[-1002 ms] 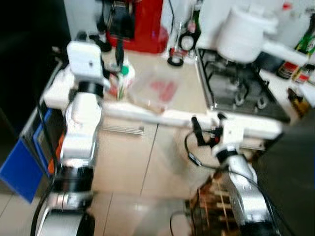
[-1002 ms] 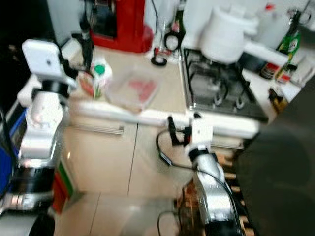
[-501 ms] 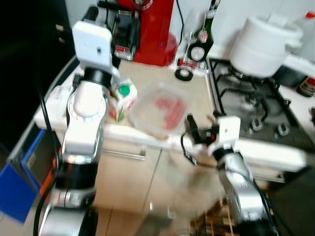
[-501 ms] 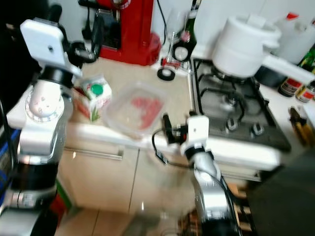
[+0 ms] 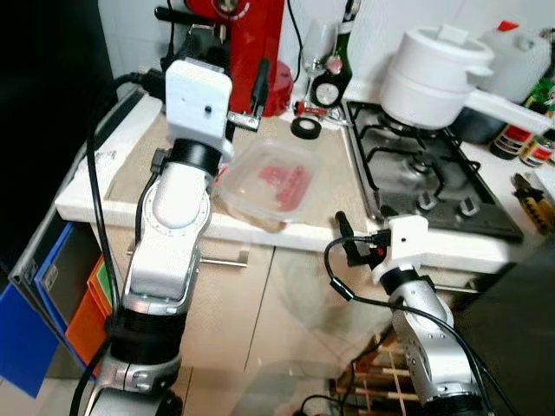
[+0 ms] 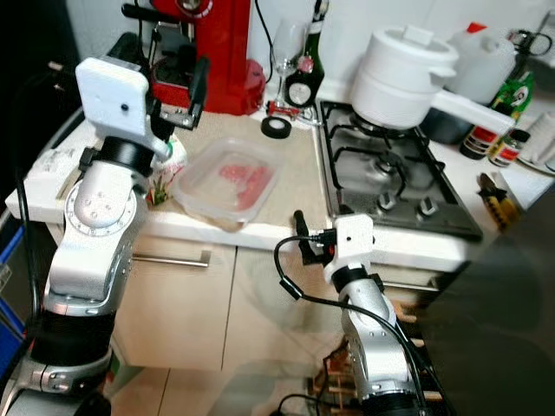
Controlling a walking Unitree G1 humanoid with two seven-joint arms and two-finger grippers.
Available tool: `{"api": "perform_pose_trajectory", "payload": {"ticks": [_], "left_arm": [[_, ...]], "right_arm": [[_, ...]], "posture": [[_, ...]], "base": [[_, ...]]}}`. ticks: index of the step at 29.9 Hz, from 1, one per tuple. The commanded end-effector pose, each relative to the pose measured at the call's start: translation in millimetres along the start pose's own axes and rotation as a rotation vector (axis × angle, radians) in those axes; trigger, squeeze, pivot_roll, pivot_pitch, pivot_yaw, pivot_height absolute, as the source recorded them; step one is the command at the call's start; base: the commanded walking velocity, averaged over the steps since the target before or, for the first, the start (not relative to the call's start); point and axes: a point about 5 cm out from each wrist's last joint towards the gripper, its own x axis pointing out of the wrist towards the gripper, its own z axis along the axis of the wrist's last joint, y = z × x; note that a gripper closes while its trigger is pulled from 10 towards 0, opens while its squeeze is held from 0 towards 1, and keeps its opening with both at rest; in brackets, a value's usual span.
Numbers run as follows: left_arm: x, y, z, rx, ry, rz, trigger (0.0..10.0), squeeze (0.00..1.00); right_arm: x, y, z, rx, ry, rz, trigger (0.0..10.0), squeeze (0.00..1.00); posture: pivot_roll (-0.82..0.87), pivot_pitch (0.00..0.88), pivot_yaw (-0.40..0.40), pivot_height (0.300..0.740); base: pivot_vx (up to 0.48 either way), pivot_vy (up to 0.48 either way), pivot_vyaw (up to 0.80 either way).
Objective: Restocking fridge
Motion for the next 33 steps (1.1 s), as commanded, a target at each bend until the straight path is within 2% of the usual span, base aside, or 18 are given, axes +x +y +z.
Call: {"api": "perform_pose_trajectory", "payload": {"ticks": [1, 5, 10, 22, 24, 27, 30, 33], "left_arm": [[-5.5, -8.0, -6, 0.001, 0.044, -0.022, 10.0, 0.00], [-9.5, -8.2, -17, 0.003, 0.112, -0.010, 10.0, 0.00], [-5.4, 2.3, -40, 0.025, 0.216, 0.040, 10.0, 0.00], [4.5, 20.9, -56, 0.036, 0.241, 0.094, 10.0, 0.00], [6.3, 26.1, -47, 0.038, 0.185, 0.114, 10.0, 0.00], [7.8, 26.8, -42, 0.034, 0.156, 0.115, 10.0, 0.00], [10.7, 20.5, -27, 0.008, 0.088, 0.077, 10.0, 0.00], [10.6, 19.1, -27, -0.001, 0.083, 0.078, 10.0, 0.00]], "right_arm": [[1.5, -2.9, 2, -0.008, 0.001, 0.004, 10.0, 0.03], [0.8, -1.6, 3, -0.008, 0.004, 0.014, 10.0, 0.03], [-2.8, -2.8, 2, -0.014, 0.012, 0.023, 10.0, 0.03], [-6.3, -6.9, 6, -0.016, 0.006, 0.005, 10.0, 0.03], [-6.1, -9.2, 7, -0.014, 0.005, -0.004, 10.0, 0.03], [-5.7, -10.3, 7, -0.014, 0.008, -0.006, 10.0, 0.03], [-4.4, -8.6, 6, -0.014, 0.011, -0.002, 10.0, 0.03], [-3.4, -7.9, 6, -0.014, 0.010, 0.001, 10.0, 0.03]], "posture": [[0.03, 0.000, -0.119, 0.740], [0.03, 0.000, -0.126, 0.740], [0.02, 0.000, -0.139, 0.740], [-0.01, 0.000, -0.131, 0.740], [-0.01, 0.000, -0.129, 0.740], [-0.01, 0.000, -0.130, 0.740], [-0.01, 0.000, -0.130, 0.740], [-0.01, 0.000, -0.131, 0.740]], "base": [[0.000, 0.000, 0.00], [0.000, 0.000, 0.00], [0.000, 0.000, 0.00], [0.000, 0.000, 0.00], [0.000, 0.000, 0.00], [0.000, 0.000, 0.00], [0.176, 0.231, 0.00], [0.275, 0.394, 0.00]]}}
